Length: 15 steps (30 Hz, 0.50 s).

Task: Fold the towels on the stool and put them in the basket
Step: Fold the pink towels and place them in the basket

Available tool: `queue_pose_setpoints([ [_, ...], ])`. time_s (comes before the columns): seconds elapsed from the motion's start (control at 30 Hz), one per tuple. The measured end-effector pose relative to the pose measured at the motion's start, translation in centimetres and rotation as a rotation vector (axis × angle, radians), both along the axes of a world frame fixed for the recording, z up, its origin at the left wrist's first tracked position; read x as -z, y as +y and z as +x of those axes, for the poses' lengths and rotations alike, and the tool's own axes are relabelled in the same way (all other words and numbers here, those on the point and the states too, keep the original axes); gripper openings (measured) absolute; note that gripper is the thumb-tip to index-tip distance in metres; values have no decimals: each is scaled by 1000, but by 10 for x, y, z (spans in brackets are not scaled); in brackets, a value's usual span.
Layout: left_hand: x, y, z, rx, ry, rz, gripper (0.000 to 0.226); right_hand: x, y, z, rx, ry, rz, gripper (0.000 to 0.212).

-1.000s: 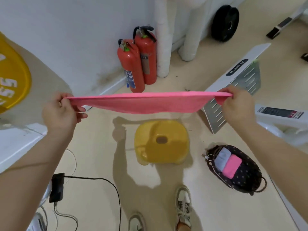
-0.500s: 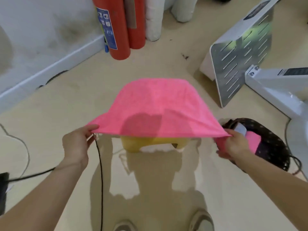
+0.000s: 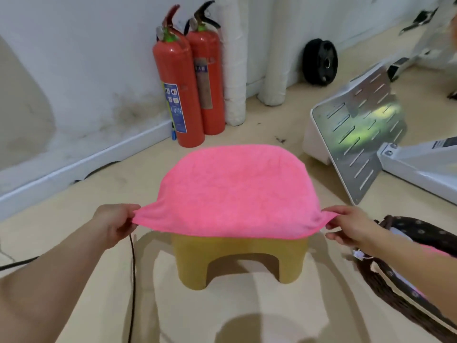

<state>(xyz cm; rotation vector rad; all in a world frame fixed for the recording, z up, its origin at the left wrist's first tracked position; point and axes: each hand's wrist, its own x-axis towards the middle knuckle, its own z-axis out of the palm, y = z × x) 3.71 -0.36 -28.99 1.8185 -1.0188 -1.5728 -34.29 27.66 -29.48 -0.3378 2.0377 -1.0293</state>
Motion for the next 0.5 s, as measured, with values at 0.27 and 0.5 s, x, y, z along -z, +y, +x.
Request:
queue_pose_setpoints([
  [0.27, -42, 0, 14, -6, -240, -393, 44, -66, -4, -2, 289, 264, -351, 36],
  [0.5, -111, 12, -22, 42, -28, -620, 51, -122, -42, 49, -282, 309, -400, 31],
])
